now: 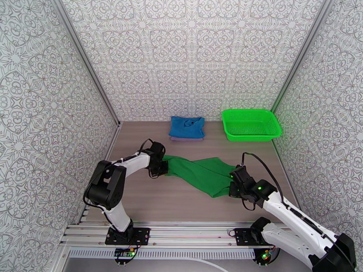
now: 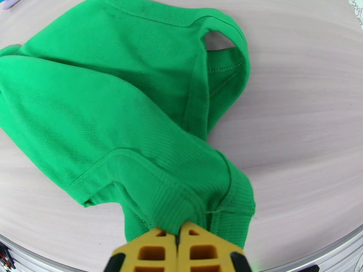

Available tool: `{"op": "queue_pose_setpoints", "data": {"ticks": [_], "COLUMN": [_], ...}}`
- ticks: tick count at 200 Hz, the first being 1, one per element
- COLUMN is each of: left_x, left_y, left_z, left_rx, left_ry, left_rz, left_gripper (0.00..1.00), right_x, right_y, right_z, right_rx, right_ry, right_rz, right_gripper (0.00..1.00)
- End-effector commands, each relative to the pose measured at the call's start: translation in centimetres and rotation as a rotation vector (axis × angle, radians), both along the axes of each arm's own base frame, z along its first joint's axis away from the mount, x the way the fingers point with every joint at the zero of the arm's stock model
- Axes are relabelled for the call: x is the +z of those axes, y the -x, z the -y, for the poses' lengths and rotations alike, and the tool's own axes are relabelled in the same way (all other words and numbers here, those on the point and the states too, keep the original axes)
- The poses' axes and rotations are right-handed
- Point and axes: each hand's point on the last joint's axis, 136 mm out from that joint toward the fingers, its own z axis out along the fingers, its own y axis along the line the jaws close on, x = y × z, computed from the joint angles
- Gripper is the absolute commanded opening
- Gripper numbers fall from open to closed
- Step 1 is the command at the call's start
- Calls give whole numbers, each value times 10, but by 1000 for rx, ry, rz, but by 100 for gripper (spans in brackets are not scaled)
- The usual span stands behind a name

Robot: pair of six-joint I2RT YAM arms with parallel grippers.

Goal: Fold and stack the mixed laundry pile

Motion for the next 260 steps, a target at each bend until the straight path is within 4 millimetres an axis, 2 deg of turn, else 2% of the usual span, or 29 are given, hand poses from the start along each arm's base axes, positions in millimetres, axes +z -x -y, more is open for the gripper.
{"op": "queue_pose_setpoints", "data": {"ticks": [1, 21, 34, 47, 65, 81, 86, 103, 116, 140, 165, 187, 204, 225, 243, 260], "left_x": [72, 106, 110, 101, 75, 55, 51, 44, 46, 59, 75, 74, 60, 30, 10, 0], "left_y": [2, 2, -6, -19, -44, -70, -78, -97, -103, -90, -57, -25, -4, 7, -2, -17], "left_z": [-14, -15, -11, -4, 6, 15, 18, 30, 35, 32, 17, 2, -6, -8, -6, -5], "left_rx": [-64, -123, -164, -188, -201, -208, -212, -223, -218, -205, -170, -127, -102, -88, -92, -110], "left_ry": [-134, -186, -194, -173, -142, -124, -122, -102, -99, -121, -147, -150, -135, -92, -70, -86], "left_rz": [83, 83, 75, 45, 5, -10, -6, 17, 32, 54, 68, 68, 43, -7, 9, 47], "left_gripper": [0, 0, 10, 16, 22, 44, 48, 62, 67, 67, 67, 67, 65, 52, 50, 49], "right_x": [-3, -4, -4, -5, -7, -8, -9, -9, -10, -9, -11, -12, -13, -13, -13, -13], "right_y": [1, 1, 0, -1, -1, -2, -2, -2, -2, -1, -1, -1, -1, -1, 0, 0], "right_z": [-1, -1, -2, -2, -2, -2, -2, -2, -2, -1, -2, -4, -4, -5, -5, -6], "right_rx": [9, 14, 18, 20, 22, 24, 24, 24, 21, 18, 25, 31, 33, 37, 38, 37], "right_ry": [-9, -9, -8, -5, 2, 6, 8, 9, 9, 6, 5, 3, 1, -4, -6, -10], "right_rz": [-6, -6, -4, -6, -11, -11, -14, -17, -18, -16, -21, -24, -29, -28, -29, -30], "right_gripper": [0, 0, 0, 0, 0, 0, 0, 0, 0, 0, 0, 0, 0, 0, 0, 0]}}
